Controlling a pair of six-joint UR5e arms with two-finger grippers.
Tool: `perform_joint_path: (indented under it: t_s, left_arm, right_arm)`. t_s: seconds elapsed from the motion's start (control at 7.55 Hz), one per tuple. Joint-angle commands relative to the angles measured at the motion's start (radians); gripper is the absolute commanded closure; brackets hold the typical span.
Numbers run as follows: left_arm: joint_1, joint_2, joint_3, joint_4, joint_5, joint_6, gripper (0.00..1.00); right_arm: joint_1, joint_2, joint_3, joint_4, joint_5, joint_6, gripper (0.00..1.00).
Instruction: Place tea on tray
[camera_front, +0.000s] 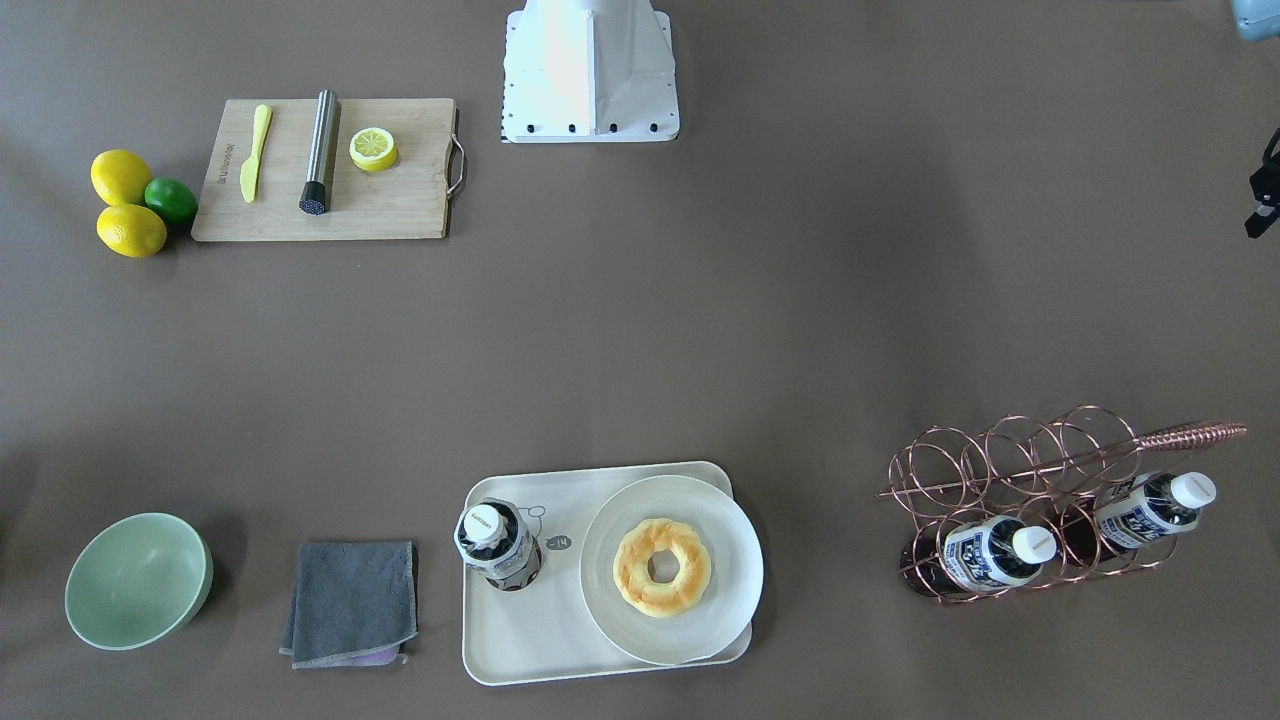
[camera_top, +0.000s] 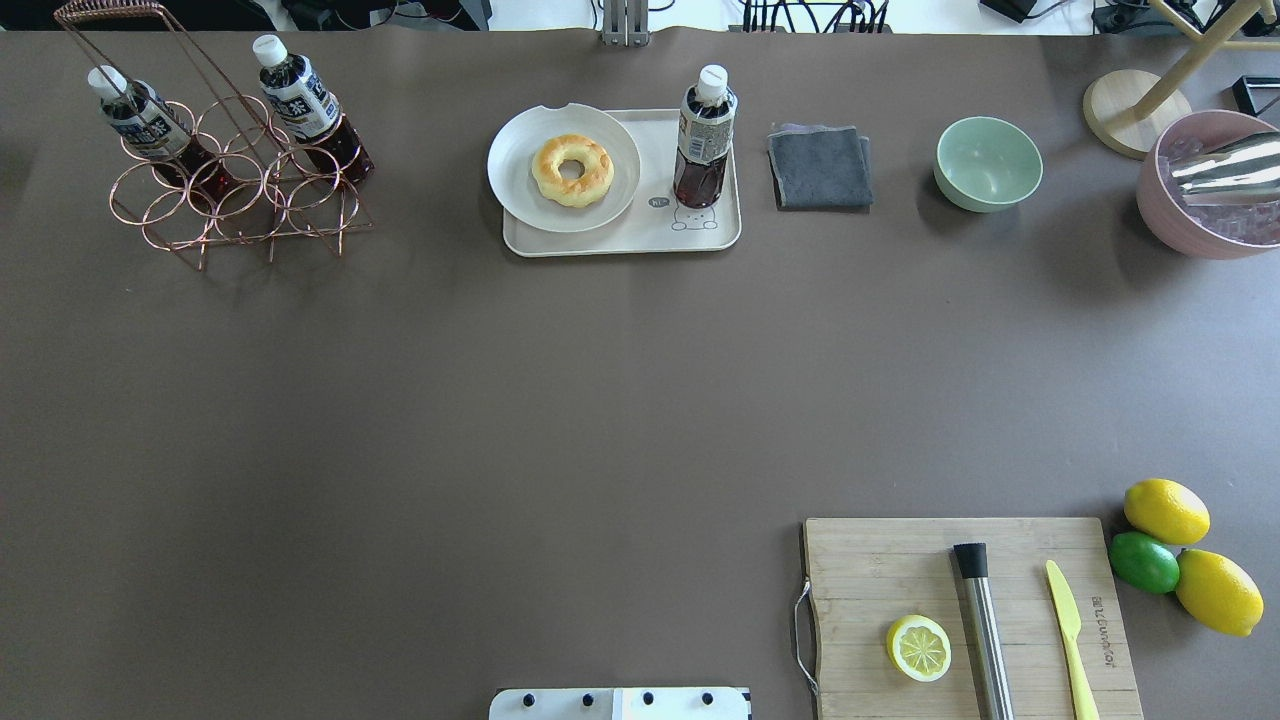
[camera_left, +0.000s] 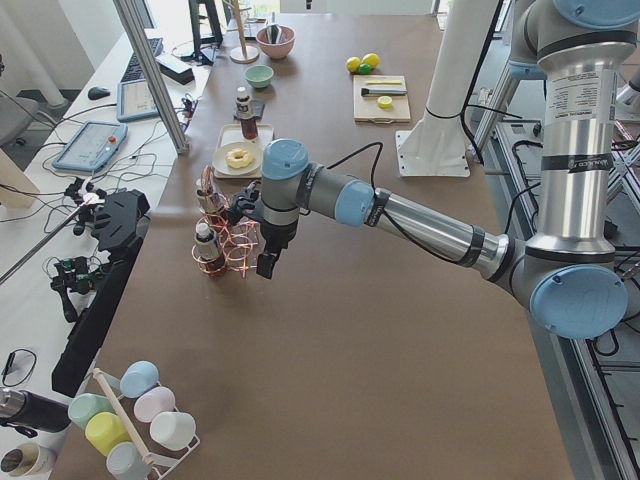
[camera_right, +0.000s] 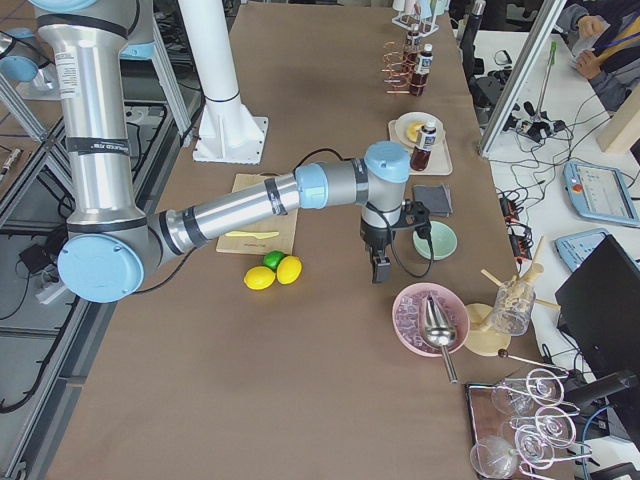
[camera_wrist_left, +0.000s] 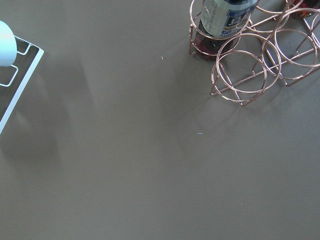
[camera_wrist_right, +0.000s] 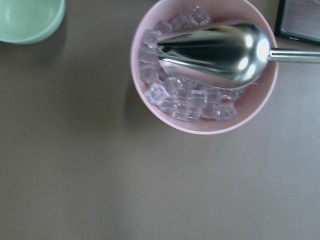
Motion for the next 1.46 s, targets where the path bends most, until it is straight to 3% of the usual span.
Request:
perform_joint_path:
  t_s: [0.0, 0.53, 1.32]
  left_arm:
    - [-0.066, 0.005, 0.072, 0.002, -0.068, 0.079, 0.02]
    - [-0.228, 0.025, 0.291, -0.015, -0.100, 0.336, 0.02]
    - [-0.268, 0.076, 0.269, -0.074, -0.119, 0.259, 0.02]
  right_arm:
    - [0.154, -0.018, -0.239, 0.010, 0.020, -0.318, 0.00]
    - [0.202, -0.021, -0.258, 0.010, 0.031, -0.361, 0.00]
    - [0.202, -0.027, -0.247, 0.010, 0.031, -0.357, 0.00]
